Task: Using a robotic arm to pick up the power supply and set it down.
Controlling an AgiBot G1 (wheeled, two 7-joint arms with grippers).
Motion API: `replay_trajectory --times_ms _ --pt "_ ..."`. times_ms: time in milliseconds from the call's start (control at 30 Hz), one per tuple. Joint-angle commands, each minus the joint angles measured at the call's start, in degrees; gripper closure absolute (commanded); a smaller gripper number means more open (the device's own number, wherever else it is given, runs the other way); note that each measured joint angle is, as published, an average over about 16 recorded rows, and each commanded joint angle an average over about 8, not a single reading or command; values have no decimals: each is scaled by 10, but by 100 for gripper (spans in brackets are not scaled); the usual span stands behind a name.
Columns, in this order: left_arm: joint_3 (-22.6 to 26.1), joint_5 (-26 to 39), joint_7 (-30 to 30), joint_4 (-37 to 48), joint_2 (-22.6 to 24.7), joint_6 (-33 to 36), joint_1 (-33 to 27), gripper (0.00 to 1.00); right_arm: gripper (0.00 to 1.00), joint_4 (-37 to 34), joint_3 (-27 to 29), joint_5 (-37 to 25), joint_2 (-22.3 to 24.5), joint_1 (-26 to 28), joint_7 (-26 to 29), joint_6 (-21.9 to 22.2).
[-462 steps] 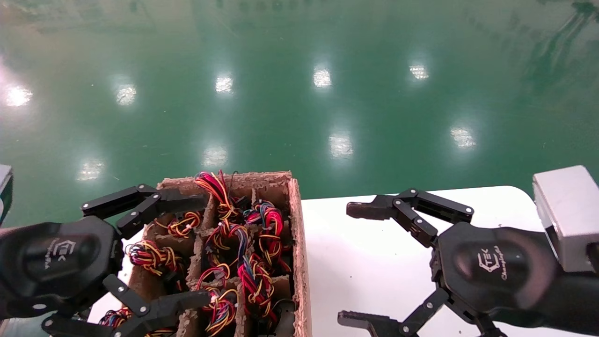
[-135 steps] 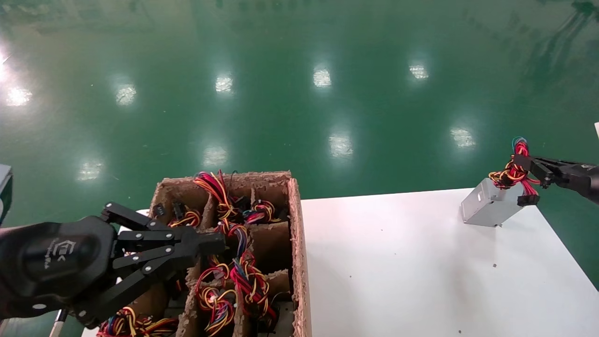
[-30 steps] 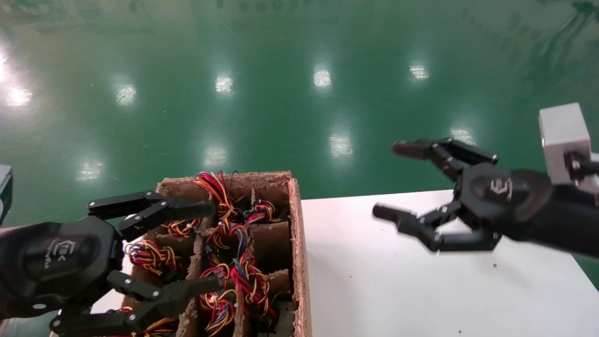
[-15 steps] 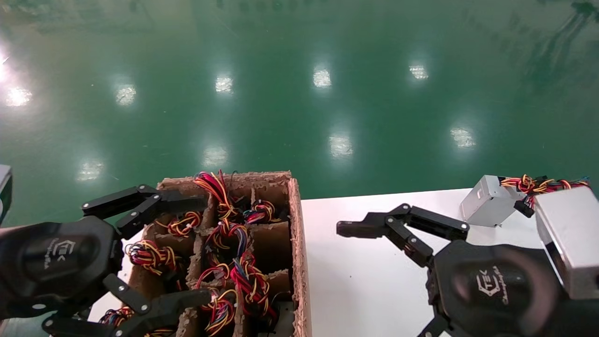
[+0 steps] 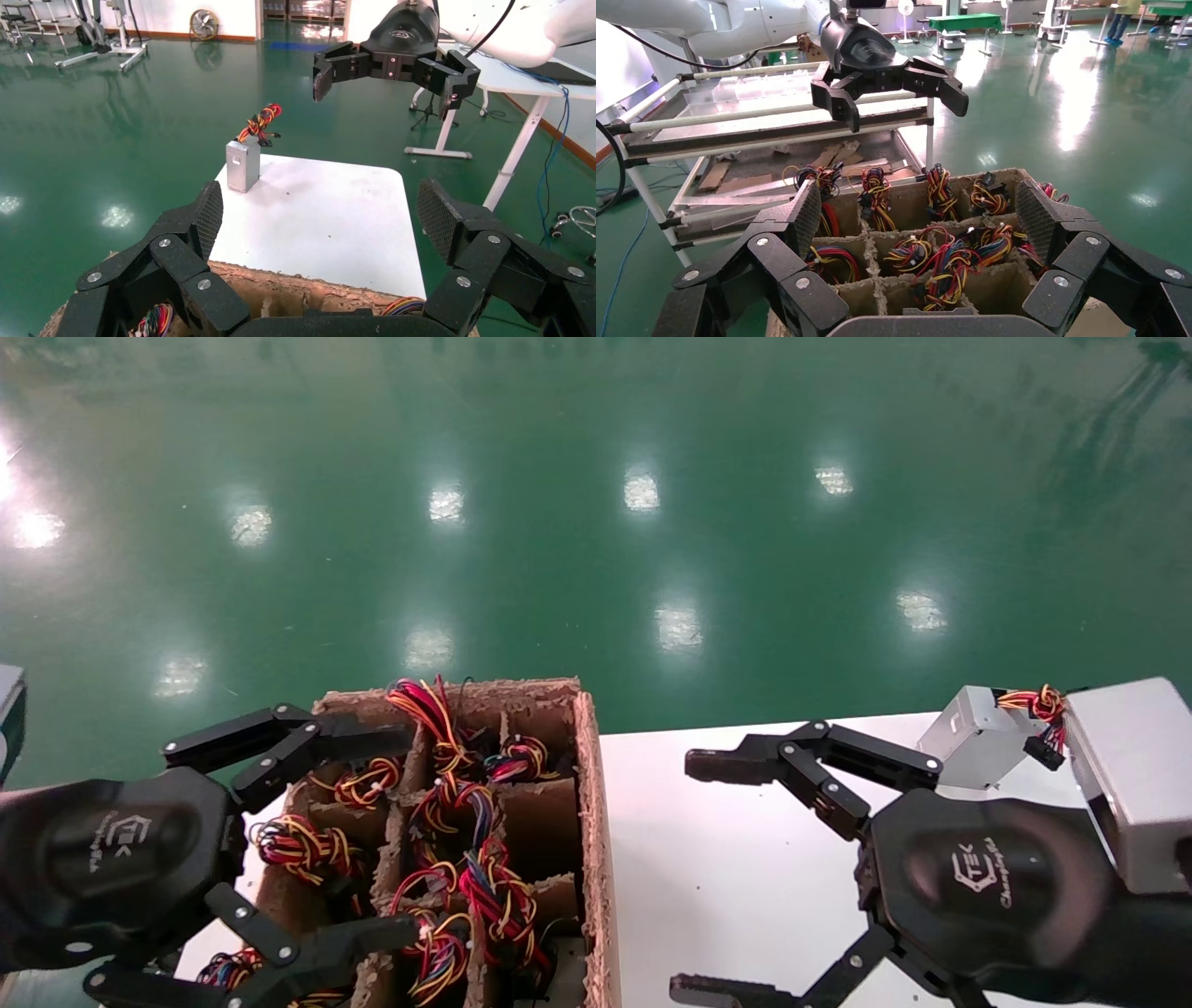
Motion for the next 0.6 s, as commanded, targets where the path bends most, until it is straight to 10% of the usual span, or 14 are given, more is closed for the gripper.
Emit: replay_trajectory --times_ms 33,600 --pt "0 0 0 0 0 0 0 0 0 -2 0 -1 0 1 0 1" --pt "0 0 0 0 0 0 0 0 0 -8 -1 -3 -1 4 -1 2"
